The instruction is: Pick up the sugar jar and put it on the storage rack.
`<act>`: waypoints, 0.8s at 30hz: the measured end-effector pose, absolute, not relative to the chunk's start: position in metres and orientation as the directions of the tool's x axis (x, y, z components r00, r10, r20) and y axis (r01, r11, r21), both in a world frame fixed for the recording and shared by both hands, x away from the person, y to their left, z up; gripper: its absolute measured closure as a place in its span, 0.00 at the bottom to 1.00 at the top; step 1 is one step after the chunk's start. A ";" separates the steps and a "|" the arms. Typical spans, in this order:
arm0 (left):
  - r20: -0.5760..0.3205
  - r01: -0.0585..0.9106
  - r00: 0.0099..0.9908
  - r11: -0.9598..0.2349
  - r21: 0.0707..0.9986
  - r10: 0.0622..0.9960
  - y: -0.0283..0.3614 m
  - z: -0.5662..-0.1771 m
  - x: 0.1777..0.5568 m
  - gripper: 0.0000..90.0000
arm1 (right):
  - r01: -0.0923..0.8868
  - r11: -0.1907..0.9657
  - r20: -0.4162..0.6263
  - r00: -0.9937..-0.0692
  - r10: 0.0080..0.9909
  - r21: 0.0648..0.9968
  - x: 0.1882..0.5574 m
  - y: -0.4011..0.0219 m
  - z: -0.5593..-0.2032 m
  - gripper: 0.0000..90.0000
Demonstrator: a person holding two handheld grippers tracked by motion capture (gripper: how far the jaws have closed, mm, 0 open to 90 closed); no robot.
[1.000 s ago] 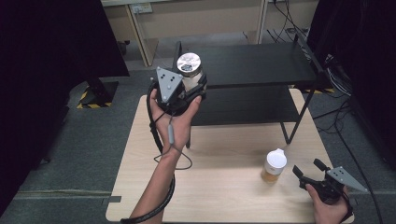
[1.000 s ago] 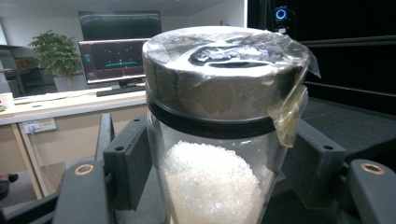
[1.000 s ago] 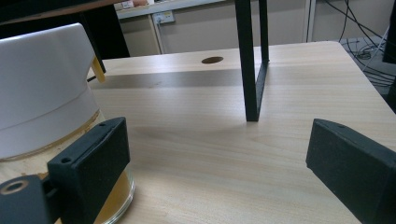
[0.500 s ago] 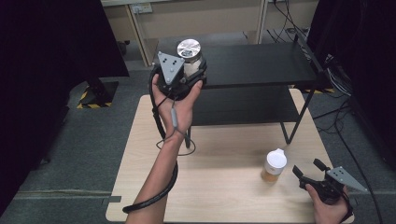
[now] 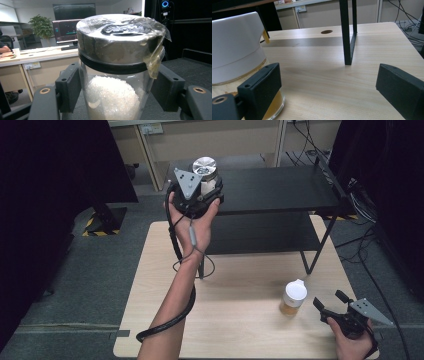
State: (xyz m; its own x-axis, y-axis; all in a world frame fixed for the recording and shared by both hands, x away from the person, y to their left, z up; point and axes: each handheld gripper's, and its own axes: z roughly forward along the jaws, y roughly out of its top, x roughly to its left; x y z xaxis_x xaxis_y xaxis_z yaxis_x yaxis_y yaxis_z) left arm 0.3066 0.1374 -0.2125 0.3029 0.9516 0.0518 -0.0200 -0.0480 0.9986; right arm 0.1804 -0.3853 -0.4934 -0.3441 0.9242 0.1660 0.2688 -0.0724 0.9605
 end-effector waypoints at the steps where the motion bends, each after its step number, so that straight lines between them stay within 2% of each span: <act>1: 0.054 -0.020 0.301 -0.050 0.999 0.952 0.137 -0.213 0.307 0.35 | 0.269 -0.073 0.166 -0.345 0.924 0.960 0.181 -0.385 -0.493 0.07; 24: 0.037 0.030 0.284 -0.048 0.998 0.958 0.135 -0.213 0.317 0.35 | 0.270 -0.065 0.161 -0.348 0.923 0.961 0.181 -0.385 -0.493 0.07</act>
